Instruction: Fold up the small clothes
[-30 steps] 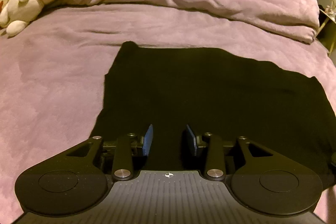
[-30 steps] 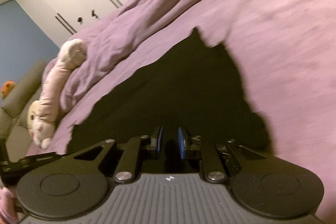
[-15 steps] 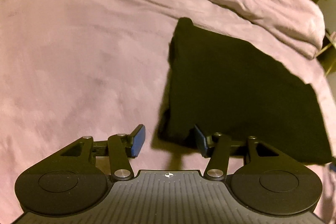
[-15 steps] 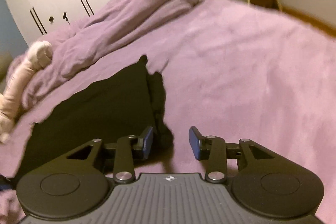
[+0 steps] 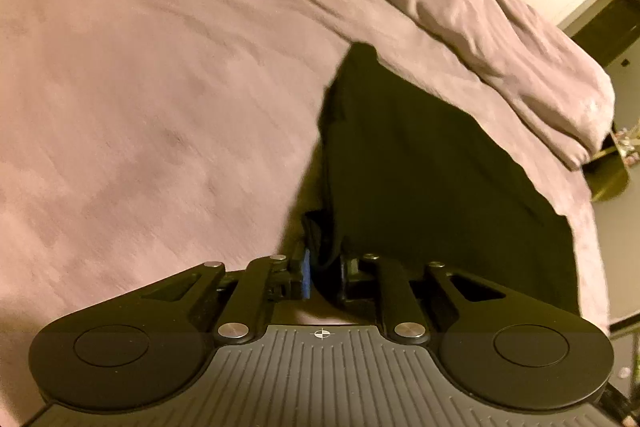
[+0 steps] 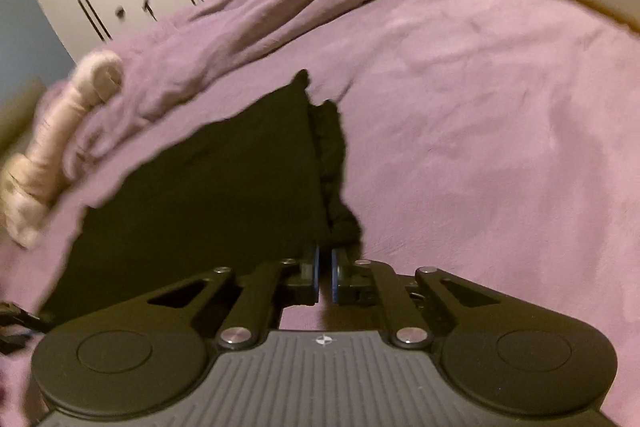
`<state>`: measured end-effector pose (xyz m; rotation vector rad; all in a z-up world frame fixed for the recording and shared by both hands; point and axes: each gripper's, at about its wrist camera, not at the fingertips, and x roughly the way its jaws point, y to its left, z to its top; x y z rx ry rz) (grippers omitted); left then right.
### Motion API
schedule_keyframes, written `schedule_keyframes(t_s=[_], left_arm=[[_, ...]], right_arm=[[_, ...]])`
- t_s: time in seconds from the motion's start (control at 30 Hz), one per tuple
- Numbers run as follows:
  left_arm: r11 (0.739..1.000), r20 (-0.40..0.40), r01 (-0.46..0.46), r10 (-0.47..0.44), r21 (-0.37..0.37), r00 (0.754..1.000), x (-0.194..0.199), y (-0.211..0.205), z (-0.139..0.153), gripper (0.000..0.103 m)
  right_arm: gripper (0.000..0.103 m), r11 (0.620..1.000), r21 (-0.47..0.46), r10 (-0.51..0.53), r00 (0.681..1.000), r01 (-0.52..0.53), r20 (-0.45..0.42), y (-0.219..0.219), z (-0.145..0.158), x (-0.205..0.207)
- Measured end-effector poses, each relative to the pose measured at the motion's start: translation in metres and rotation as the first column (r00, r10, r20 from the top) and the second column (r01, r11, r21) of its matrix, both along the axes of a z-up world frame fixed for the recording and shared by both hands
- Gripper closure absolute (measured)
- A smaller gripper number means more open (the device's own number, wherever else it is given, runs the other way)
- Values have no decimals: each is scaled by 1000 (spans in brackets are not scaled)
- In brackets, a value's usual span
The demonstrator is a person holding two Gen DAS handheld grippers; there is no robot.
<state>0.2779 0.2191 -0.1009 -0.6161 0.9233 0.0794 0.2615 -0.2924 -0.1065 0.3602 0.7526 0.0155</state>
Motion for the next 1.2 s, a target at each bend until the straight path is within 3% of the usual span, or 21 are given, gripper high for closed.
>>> schedule_keyframes(t_s=[0.1,0.2,0.27,0.33,0.43,0.6,0.77,0.87,0.93,1.03,1.13,1.2], left_arm=[[1000,6,-27,27,10,1000,-3,3,2,85],[999,17,-40,40,0,999,-10,9,4,70],[997,23,-34,36,-74,999,-16,15,2,61],[982,31,-19,25,-190,999,-22,19,-5,48],[954,24,-14,22,-299,999,-20,17,-18,46],[952,9,-39,44,-302,999,-3,13,-27,46],[944,53,-62,84,-324,995,8,15,-26,50],[951,47,-81,100,-300,994,11,16,-28,70],[941,28,-109,125,-321,992,12,21,-32,84],[919,32,-121,143,-376,989,12,27,-36,87],[928,49,-109,135,-356,990,13,26,-31,87],[935,61,-104,132,-340,989,14,24,-26,88]], right_arm=[[98,997,-79,-4,1000,2,-22,10,4,2],[91,985,-165,-44,999,44,7,20,19,-1],[87,968,-244,-44,995,65,93,35,33,-7],[87,964,-266,13,990,24,139,54,42,-7],[87,964,-242,146,979,-110,140,93,40,-2],[88,933,-242,297,950,-268,93,165,18,3],[92,925,-260,313,944,-277,108,202,10,7],[94,916,-266,339,934,-301,109,217,4,10],[94,895,-299,370,925,-332,81,229,-6,15],[94,877,-306,406,912,-369,64,229,-11,14],[94,901,-262,375,924,-345,75,214,2,12],[94,908,-307,332,937,-285,110,204,6,5]])
